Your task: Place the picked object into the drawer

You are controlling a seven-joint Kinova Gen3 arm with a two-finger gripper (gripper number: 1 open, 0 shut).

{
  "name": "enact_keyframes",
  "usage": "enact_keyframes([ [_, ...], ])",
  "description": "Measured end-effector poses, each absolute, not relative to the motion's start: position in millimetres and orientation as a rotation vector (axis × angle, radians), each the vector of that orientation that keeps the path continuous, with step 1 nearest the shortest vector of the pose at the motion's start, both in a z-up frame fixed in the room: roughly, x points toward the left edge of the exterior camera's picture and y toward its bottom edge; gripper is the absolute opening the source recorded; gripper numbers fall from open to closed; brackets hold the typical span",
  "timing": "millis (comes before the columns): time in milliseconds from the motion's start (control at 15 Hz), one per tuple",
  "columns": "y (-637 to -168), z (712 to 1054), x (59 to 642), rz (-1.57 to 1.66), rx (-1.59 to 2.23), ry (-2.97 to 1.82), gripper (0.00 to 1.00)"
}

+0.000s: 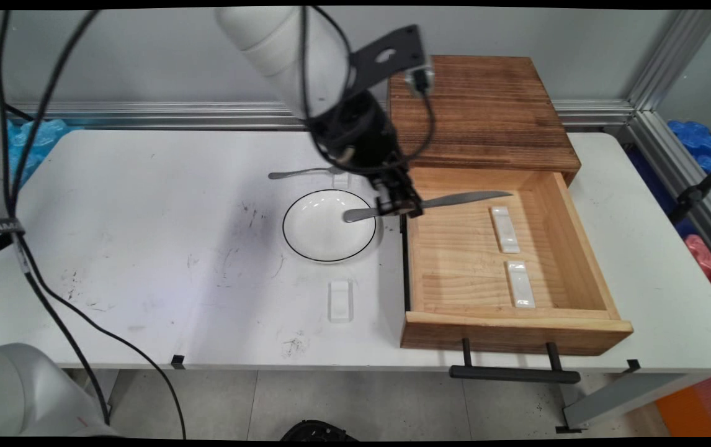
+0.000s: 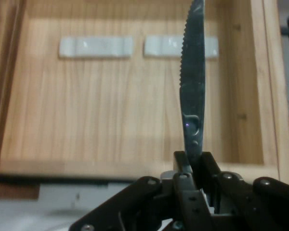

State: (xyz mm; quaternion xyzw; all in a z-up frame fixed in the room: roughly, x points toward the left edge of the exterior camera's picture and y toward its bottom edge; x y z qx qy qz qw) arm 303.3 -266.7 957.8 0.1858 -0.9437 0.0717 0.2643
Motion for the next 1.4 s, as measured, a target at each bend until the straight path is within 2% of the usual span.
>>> enact_keyframes([
  [600,-293.8,919.7,213.9,0.201,0.464,-2.546,0.0],
  [1400,-317.5,868.7,163.6,0.171,0.484,-2.567,0.0],
])
